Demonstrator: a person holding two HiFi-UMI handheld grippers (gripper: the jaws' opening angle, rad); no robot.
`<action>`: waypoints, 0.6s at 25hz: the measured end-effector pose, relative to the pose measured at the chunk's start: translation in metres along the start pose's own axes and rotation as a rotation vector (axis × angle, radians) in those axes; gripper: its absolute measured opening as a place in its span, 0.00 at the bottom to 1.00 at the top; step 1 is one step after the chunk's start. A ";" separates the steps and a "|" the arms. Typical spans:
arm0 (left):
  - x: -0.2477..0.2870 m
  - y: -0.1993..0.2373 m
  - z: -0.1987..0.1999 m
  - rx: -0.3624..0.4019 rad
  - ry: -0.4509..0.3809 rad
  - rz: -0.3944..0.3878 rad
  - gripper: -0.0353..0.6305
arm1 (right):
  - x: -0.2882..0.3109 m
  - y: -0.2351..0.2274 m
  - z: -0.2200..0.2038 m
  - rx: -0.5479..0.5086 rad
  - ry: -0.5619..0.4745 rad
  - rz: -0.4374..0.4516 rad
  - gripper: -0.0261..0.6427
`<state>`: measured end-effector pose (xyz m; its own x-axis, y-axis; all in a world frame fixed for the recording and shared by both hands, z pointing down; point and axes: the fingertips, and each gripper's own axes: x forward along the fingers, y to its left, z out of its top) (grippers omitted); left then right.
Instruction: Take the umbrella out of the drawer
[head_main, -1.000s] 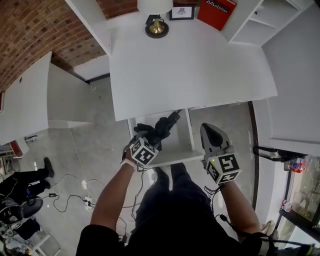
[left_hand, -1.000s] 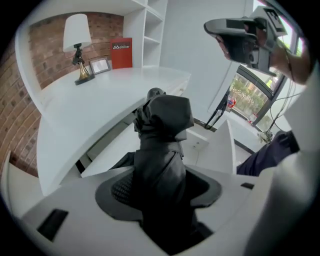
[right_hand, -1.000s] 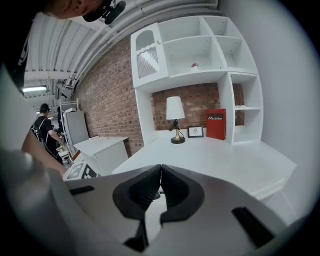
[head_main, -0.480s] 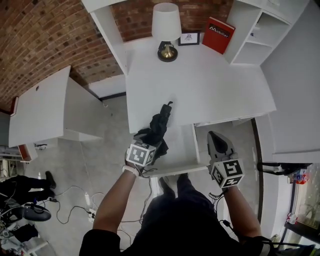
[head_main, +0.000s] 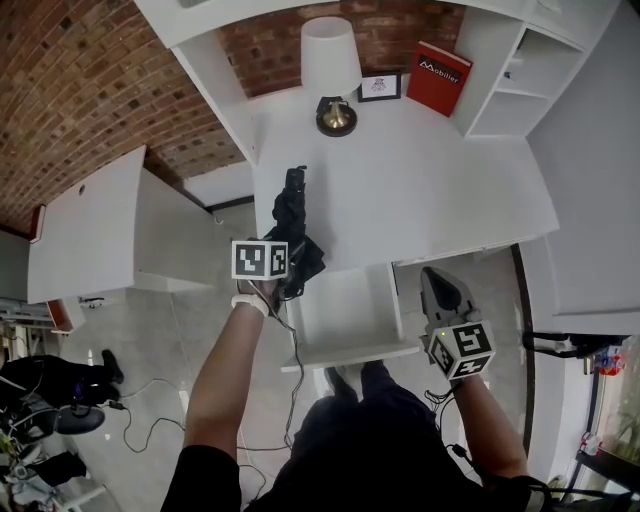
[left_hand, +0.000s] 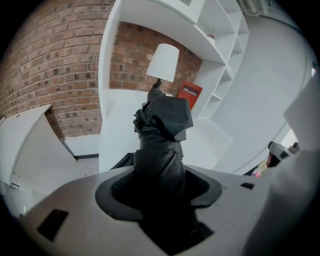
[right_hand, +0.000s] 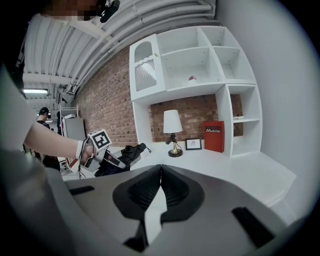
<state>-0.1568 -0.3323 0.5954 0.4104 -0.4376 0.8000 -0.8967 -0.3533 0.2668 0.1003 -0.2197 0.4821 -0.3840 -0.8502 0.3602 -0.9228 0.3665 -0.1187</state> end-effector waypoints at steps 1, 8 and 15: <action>0.006 0.005 0.006 -0.020 0.006 0.003 0.42 | 0.003 -0.003 0.000 0.003 0.001 0.001 0.04; 0.060 0.037 0.016 -0.163 0.104 0.040 0.42 | 0.022 -0.036 -0.007 0.046 0.029 0.004 0.04; 0.094 0.057 0.019 -0.220 0.164 0.101 0.42 | 0.043 -0.069 -0.009 0.077 0.053 0.006 0.04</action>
<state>-0.1663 -0.4097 0.6753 0.3005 -0.3155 0.9001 -0.9536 -0.1191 0.2767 0.1476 -0.2778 0.5137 -0.3893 -0.8262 0.4071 -0.9209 0.3397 -0.1913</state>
